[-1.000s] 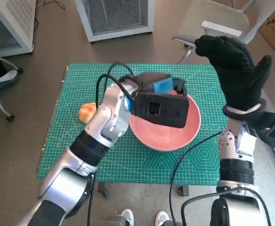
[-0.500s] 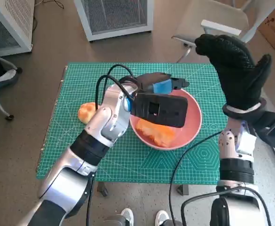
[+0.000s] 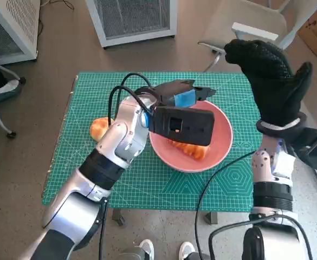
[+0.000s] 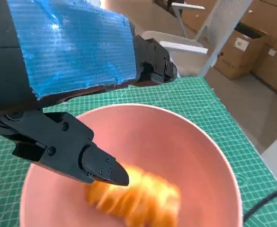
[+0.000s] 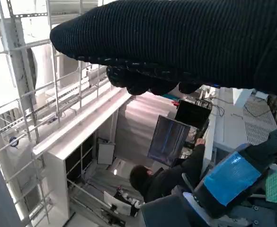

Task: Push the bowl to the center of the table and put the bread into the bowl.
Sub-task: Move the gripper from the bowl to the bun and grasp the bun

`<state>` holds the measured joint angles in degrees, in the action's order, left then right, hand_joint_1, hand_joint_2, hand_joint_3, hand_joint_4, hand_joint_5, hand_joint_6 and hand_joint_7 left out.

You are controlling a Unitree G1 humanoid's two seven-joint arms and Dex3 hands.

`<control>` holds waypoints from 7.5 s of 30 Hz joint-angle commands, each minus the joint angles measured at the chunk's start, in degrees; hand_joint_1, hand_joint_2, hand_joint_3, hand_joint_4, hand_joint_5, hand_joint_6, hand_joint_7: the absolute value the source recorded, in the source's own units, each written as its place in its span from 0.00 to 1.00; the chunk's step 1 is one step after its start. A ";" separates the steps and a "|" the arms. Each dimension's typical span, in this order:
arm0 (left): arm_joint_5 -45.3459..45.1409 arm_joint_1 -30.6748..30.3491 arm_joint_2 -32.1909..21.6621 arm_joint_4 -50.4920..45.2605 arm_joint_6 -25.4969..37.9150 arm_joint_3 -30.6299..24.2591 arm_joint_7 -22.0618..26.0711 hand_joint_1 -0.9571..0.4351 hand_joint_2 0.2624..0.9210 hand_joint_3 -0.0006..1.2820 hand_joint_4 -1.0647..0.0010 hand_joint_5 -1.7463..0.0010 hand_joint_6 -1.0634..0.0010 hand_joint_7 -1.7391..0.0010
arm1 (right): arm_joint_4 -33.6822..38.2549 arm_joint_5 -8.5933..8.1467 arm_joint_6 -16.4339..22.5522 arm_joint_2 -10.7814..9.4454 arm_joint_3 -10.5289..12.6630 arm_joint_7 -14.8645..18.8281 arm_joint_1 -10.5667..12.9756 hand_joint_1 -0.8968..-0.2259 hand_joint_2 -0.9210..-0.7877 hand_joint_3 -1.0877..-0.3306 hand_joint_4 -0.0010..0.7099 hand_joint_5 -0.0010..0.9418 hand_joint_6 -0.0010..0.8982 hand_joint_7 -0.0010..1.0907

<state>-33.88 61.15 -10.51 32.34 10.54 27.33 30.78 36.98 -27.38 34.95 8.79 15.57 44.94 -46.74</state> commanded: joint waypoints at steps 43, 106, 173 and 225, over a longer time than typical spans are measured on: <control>5.77 -17.04 -17.81 -33.97 1.80 -15.20 2.33 0.40 0.91 0.01 0.93 0.99 0.72 0.97 | 3.25 0.13 0.76 0.18 -0.65 1.56 -1.61 0.41 0.00 0.49 0.37 0.00 0.29 0.19; 4.42 -39.98 -31.59 -50.76 11.48 -27.83 -0.37 0.49 0.79 0.00 0.87 1.00 0.68 0.99 | 6.68 -1.27 -0.18 -1.26 -0.28 4.58 -3.82 0.41 0.00 0.44 0.36 0.00 0.25 0.23; -1.45 -27.05 -21.92 -10.92 8.70 -8.73 -6.11 0.44 0.81 0.00 0.91 1.00 0.72 1.00 | 6.56 -0.84 -0.68 -0.05 -0.63 4.52 -3.73 0.39 0.00 0.45 0.34 0.00 0.18 0.33; -3.83 -23.12 -17.10 0.17 4.52 -5.53 -13.87 0.49 0.80 0.00 0.84 0.99 0.67 0.99 | 5.94 -0.79 -0.65 0.06 -0.72 4.56 -3.51 0.38 0.00 0.45 0.35 0.01 0.17 0.35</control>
<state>-35.95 36.28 -29.82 27.62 16.96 19.61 20.33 42.78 -28.78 34.75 8.77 14.99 49.15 -50.80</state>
